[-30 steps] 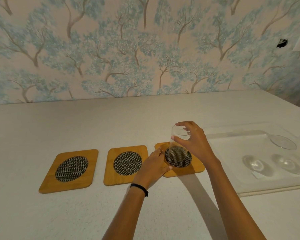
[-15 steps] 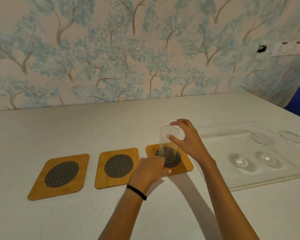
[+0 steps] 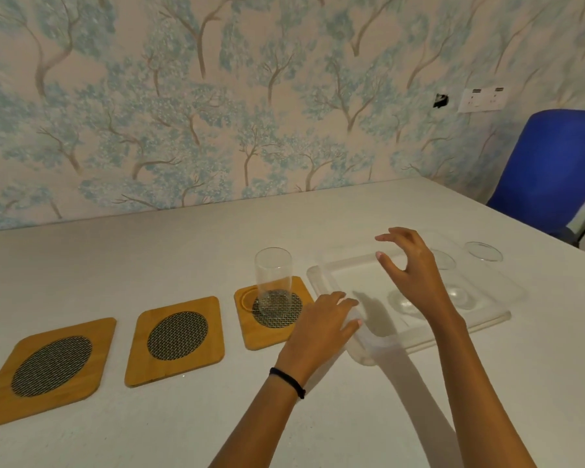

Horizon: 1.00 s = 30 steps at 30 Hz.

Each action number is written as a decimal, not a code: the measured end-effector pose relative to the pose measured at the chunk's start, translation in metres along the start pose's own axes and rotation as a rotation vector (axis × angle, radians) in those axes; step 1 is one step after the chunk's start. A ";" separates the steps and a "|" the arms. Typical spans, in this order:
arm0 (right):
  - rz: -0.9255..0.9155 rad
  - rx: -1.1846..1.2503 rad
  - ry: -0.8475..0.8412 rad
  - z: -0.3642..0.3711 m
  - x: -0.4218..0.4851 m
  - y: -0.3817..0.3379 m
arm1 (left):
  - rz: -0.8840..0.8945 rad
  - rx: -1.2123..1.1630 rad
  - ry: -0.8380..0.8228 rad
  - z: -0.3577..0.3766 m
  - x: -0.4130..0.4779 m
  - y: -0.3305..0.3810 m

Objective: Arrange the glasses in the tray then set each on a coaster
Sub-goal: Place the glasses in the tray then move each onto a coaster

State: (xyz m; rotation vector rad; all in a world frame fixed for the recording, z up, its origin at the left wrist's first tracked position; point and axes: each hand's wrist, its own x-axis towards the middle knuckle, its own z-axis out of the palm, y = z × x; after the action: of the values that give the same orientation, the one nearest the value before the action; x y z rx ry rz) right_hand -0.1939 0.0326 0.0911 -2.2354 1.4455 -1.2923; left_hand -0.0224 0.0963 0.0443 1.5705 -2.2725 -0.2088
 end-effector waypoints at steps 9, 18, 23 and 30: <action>0.101 -0.083 0.025 -0.032 -0.009 0.054 | -0.044 -0.061 0.087 0.021 0.019 -0.001; 0.188 -0.097 0.070 -0.014 -0.022 0.078 | -0.064 -0.076 0.128 0.033 0.018 -0.002; 0.167 -0.044 0.153 -0.005 -0.024 0.082 | -0.070 -0.125 0.159 0.039 0.012 -0.003; 0.217 -0.020 0.192 0.001 -0.027 0.087 | -0.072 -0.195 0.218 0.048 0.010 -0.004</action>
State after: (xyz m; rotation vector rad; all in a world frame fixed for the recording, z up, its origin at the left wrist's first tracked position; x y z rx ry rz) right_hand -0.2538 0.0098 0.0271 -1.9440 1.7181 -1.4557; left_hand -0.0403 0.0819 0.0008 1.4968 -1.9696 -0.2570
